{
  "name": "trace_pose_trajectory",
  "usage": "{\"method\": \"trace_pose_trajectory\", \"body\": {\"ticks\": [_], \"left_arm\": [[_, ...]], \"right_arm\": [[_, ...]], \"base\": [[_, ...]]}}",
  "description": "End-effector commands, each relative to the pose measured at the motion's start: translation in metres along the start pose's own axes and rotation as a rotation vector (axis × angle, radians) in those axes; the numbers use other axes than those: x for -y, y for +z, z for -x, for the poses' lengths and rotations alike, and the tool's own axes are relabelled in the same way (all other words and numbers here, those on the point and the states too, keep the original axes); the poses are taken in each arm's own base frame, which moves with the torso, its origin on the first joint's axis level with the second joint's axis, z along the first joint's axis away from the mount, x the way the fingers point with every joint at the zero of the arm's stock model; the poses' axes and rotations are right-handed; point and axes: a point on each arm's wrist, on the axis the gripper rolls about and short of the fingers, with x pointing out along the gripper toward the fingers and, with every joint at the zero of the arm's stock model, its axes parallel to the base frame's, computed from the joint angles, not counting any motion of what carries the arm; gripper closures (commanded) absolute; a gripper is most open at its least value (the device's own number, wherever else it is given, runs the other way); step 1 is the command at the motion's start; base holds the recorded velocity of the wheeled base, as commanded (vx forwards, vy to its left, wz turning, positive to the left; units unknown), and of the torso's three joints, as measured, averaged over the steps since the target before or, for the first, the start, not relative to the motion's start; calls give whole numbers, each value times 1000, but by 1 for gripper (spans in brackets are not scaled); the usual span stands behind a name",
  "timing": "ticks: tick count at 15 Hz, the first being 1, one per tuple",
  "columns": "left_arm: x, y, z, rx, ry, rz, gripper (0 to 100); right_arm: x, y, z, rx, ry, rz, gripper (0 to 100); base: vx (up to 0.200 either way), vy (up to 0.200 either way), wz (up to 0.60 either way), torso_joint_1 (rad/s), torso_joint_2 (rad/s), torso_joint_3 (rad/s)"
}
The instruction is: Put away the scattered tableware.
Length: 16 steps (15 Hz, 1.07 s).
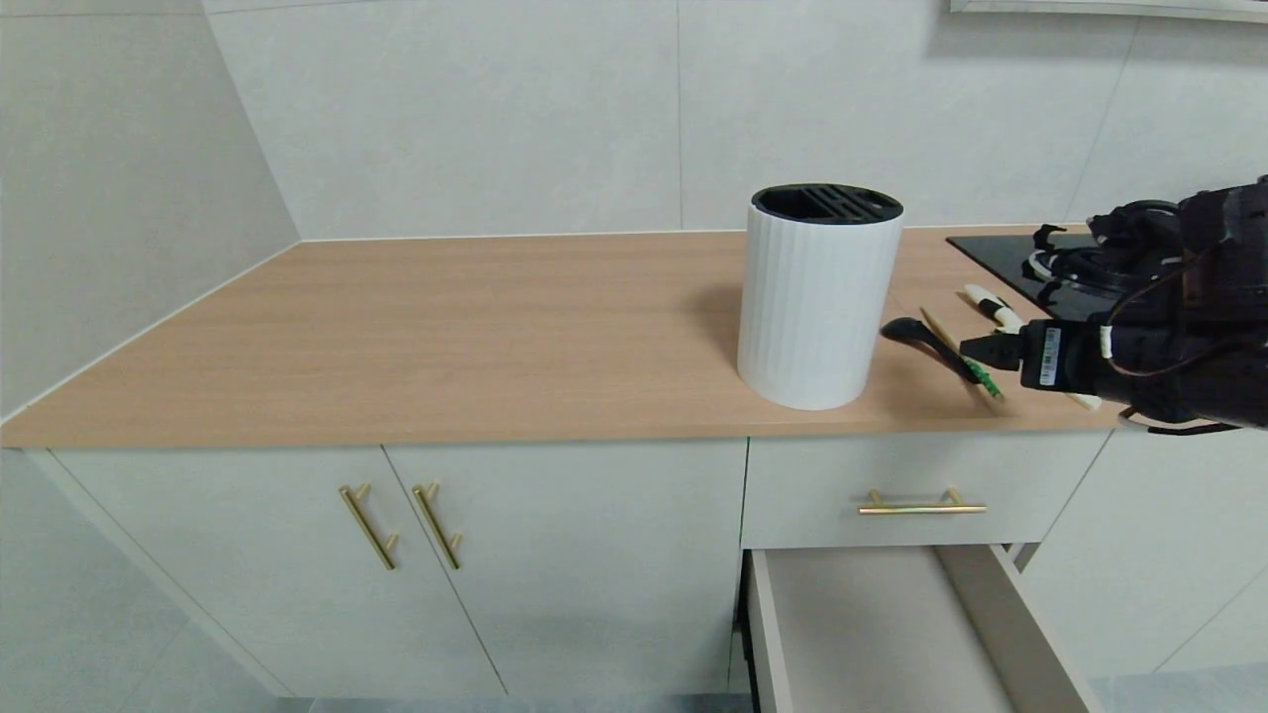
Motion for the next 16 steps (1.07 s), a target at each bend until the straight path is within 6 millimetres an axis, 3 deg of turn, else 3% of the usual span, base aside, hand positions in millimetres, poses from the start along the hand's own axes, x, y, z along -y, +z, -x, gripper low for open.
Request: {"method": "trace_pose_trajectory", "body": {"ticks": [1,7,16], "left_arm": [[0,0,0,0,0,0,0],[0,0,0,0,0,0,0],[0,0,0,0,0,0,0]], "right_arm": [[4,-15,-41,-48,-63,-6,0],[18,-22,-73,-31,-115,-27,0],[17,-30,-87,-37,-118,-28,0]], "base": [[0,0,0,0,0,0],[0,0,0,0,0,0],[0,0,0,0,0,0]]}}
